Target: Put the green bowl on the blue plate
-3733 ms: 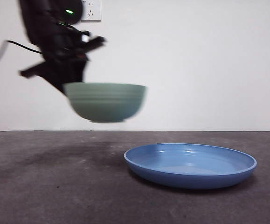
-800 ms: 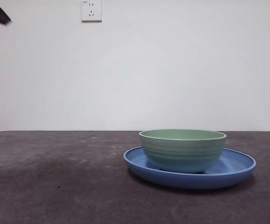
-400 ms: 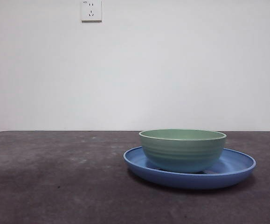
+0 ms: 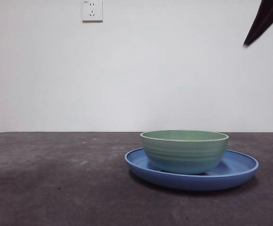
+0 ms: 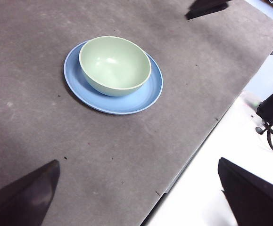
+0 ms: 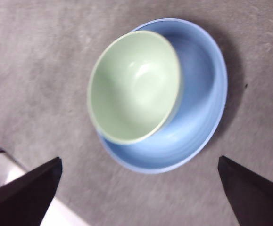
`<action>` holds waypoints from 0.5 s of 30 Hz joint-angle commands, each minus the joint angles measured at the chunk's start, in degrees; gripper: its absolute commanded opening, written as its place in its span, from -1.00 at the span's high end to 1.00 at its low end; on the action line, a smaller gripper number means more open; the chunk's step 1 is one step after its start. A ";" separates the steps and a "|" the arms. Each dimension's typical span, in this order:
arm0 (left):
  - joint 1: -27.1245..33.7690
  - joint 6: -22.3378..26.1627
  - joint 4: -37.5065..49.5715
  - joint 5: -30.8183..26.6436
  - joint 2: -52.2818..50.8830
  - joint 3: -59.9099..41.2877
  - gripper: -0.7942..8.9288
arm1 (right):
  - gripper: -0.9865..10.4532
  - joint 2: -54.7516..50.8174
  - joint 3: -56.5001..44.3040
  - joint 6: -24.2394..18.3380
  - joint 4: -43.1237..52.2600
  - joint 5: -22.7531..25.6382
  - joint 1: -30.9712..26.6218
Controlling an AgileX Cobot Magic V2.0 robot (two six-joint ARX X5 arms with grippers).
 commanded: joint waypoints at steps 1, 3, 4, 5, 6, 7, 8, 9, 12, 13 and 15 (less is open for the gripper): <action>-0.22 0.48 0.39 0.35 0.22 0.42 -0.51 | -0.19 5.18 0.90 -0.63 3.78 0.00 0.13; -0.22 0.48 0.39 0.35 0.22 0.42 -0.51 | -0.12 8.07 0.90 -0.61 6.36 0.02 0.13; -0.22 0.48 0.39 0.35 0.22 0.42 -0.51 | -0.10 9.68 0.90 -0.44 7.78 0.00 0.13; -0.22 0.48 0.39 0.33 0.22 0.42 -0.51 | -0.10 10.97 0.90 -0.22 8.85 -0.02 0.13; -0.22 0.48 0.39 0.35 0.22 0.42 -0.51 | -0.08 12.24 0.90 -0.17 9.68 0.02 0.13; -0.22 0.48 0.39 0.33 0.22 0.42 -0.51 | -0.05 13.29 0.90 -0.20 10.34 0.02 0.13; -0.22 0.48 0.37 0.35 0.22 0.42 -0.51 | 0.01 14.51 0.90 -0.20 11.06 0.00 0.13; -0.22 0.48 0.37 0.35 0.22 0.42 -0.51 | 0.06 15.56 0.90 -0.20 11.78 0.02 0.13; -0.22 0.48 0.37 0.33 0.22 0.42 -0.51 | 0.16 18.71 0.90 -0.24 13.55 0.00 0.13; -0.22 0.48 0.37 0.35 0.22 0.42 -0.51 | 0.21 19.87 0.90 -0.46 14.21 0.02 0.13; -0.22 0.48 0.39 0.33 0.22 0.42 -0.51 | 0.26 21.40 0.87 -0.61 15.08 0.02 0.15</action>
